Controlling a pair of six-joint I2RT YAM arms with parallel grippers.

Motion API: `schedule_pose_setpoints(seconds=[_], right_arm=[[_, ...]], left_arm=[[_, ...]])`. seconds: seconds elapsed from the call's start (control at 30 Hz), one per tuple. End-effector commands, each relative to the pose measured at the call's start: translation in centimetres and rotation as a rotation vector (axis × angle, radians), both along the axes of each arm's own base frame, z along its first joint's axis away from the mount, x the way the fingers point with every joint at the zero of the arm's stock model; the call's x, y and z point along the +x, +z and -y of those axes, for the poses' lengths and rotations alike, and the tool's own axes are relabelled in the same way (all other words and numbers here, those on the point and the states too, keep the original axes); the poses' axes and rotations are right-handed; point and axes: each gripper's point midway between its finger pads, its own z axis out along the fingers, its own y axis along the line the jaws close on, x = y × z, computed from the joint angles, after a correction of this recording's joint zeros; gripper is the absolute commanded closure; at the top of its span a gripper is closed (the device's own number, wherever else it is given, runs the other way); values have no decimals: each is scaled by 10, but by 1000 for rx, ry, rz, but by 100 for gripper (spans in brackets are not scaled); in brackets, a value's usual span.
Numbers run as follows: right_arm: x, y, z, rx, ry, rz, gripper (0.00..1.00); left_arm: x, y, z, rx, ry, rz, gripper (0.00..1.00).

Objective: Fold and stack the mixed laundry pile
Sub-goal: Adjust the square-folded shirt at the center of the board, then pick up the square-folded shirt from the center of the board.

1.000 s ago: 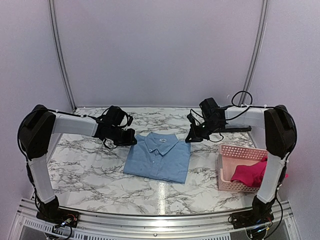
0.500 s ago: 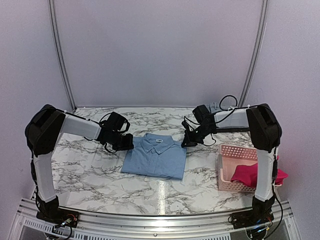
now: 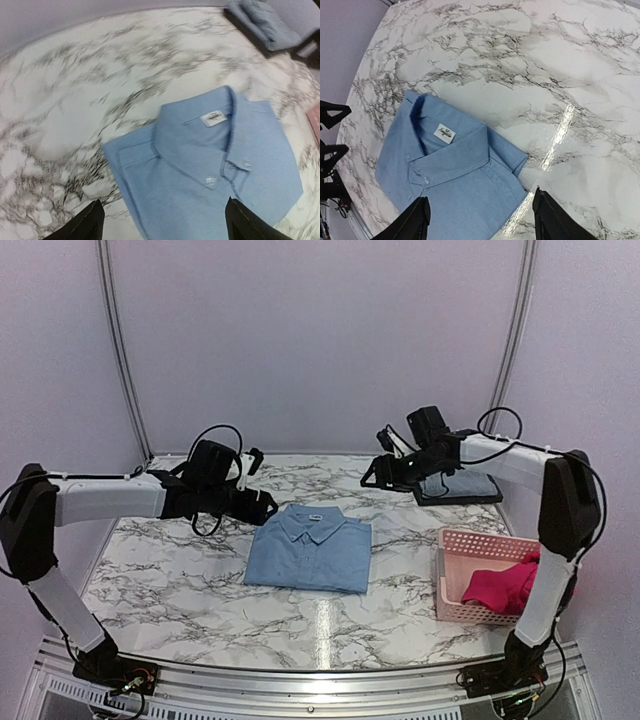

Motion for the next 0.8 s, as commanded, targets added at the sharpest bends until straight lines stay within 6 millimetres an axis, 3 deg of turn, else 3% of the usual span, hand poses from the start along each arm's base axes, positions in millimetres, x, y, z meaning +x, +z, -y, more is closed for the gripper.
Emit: schedule_pose_setpoints(seconds=[0.0, 0.17, 0.37, 0.67, 0.77], right_arm=[[-21, 36, 14, 103, -49, -13, 33], [-50, 35, 26, 211, -125, -103, 33], [-90, 4, 36, 275, -193, -224, 34], [-116, -17, 43, 323, -264, -309, 34], [-119, -20, 41, 351, -273, -336, 33]], left_arm=[[-57, 21, 61, 136, -396, 223, 14], [-110, 7, 123, 161, -692, 319, 21], [-151, -30, 173, 230, -911, 344, 31], [-145, -75, 200, 284, -949, 341, 42], [-132, -90, 199, 350, -911, 354, 60]])
